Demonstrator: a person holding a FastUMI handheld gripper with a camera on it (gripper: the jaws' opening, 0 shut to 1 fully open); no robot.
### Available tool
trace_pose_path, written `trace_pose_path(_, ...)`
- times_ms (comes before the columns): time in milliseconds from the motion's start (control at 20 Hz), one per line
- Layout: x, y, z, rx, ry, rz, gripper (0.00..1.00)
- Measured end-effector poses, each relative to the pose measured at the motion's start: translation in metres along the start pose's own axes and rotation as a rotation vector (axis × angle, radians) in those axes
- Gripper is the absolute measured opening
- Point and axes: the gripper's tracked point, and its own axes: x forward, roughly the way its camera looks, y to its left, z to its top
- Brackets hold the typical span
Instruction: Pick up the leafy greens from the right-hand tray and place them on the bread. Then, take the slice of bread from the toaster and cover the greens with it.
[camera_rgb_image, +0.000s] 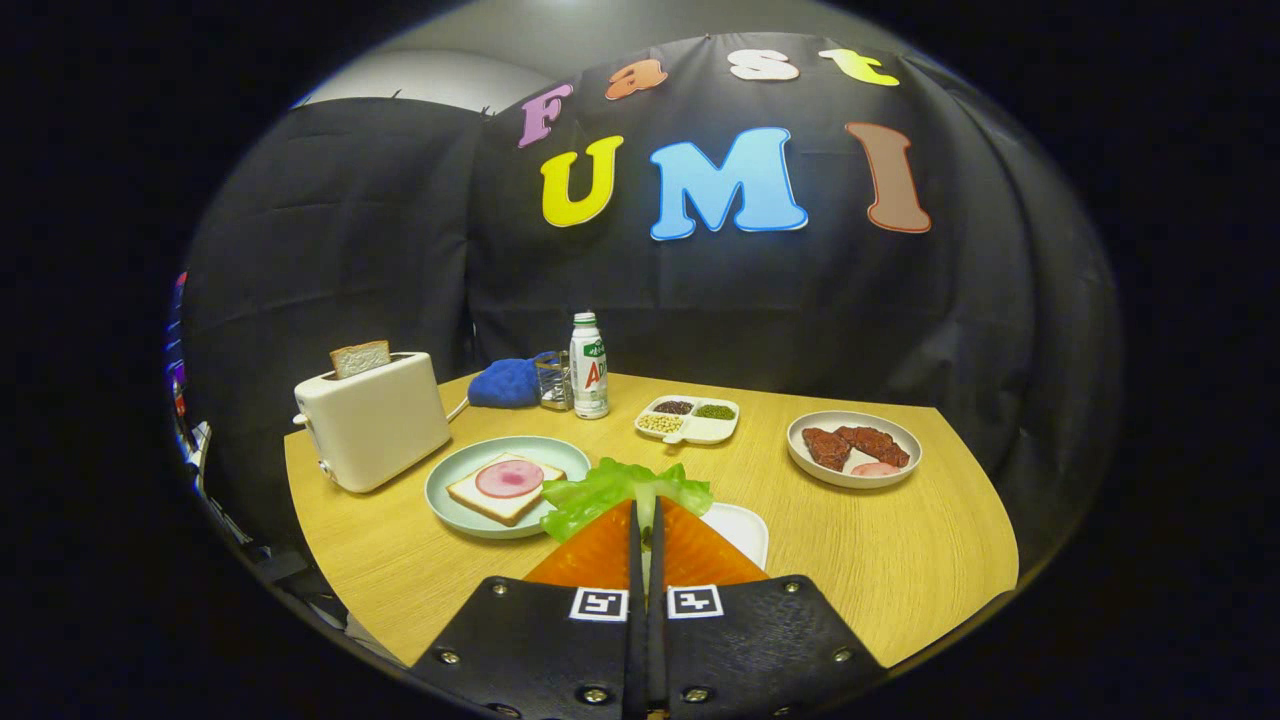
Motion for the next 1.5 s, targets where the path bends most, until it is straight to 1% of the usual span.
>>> trace_pose_path(50, 0.000, -0.004, 0.004, -0.094, 0.009, -0.019, 0.00)
trace_pose_path(100, 0.003, 0.013, 0.010, -0.089, 0.001, -0.008, 0.00)
trace_pose_path(150, 0.006, 0.028, 0.016, -0.009, -0.025, 0.023, 0.00)
trace_pose_path(200, 0.008, 0.036, 0.020, 0.007, -0.030, 0.039, 0.00)
trace_pose_path(400, 0.021, 0.067, 0.038, 0.011, -0.048, 0.091, 0.00)
trace_pose_path(550, 0.039, 0.096, 0.043, 0.023, -0.046, 0.145, 0.00)
trace_pose_path(750, 0.064, 0.124, 0.044, 0.040, -0.032, 0.190, 0.00)
trace_pose_path(1000, 0.093, 0.151, 0.037, 0.041, -0.010, 0.216, 0.00)
trace_pose_path(1250, 0.117, 0.163, 0.033, 0.064, 0.002, 0.212, 0.00)
trace_pose_path(1350, 0.127, 0.162, 0.025, 0.055, 0.021, 0.198, 0.00)
trace_pose_path(1500, 0.137, 0.165, 0.005, 0.052, 0.073, 0.200, 0.00)
